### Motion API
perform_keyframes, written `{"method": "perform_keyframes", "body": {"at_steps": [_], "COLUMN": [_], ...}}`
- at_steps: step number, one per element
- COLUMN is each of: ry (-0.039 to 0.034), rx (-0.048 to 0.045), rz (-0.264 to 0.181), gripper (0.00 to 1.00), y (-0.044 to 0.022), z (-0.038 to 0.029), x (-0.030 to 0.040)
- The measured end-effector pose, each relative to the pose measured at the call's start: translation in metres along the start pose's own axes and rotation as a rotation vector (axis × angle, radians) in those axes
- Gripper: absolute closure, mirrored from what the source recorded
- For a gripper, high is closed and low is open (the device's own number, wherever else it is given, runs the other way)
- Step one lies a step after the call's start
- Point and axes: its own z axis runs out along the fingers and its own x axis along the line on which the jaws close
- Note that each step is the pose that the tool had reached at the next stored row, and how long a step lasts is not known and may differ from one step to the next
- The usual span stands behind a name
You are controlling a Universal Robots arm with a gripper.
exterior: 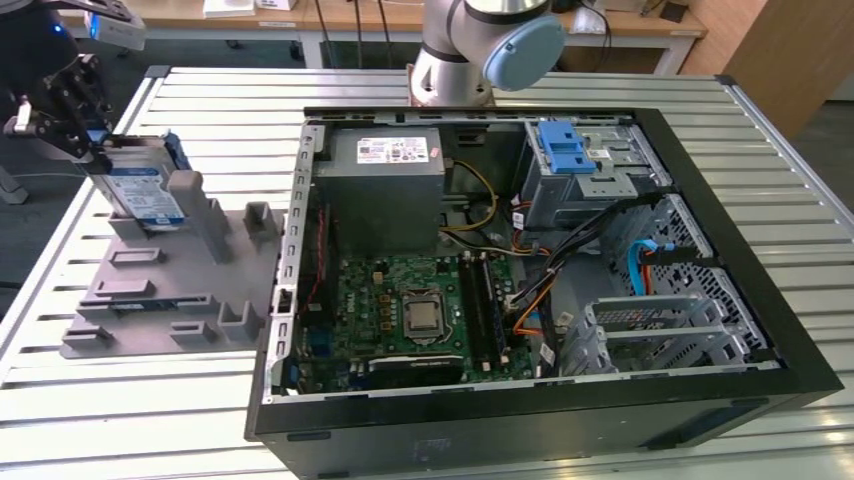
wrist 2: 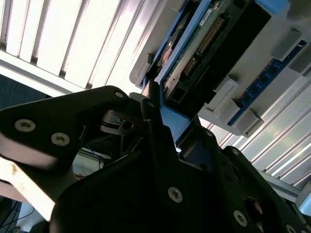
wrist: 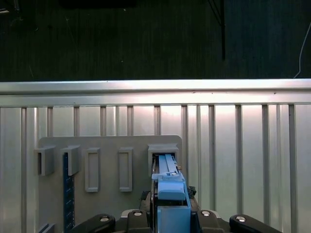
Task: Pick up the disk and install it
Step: 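Pick up the disk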
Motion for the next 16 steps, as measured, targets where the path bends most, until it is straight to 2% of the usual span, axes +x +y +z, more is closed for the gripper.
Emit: {"method": "perform_keyframes", "body": {"at_steps": [16], "ry": [0.0001], "rx": [-0.0003], "rz": [0.0], "gripper": [0.64], "y": [0.0], "z": [-0.004], "x": [0.0]}}
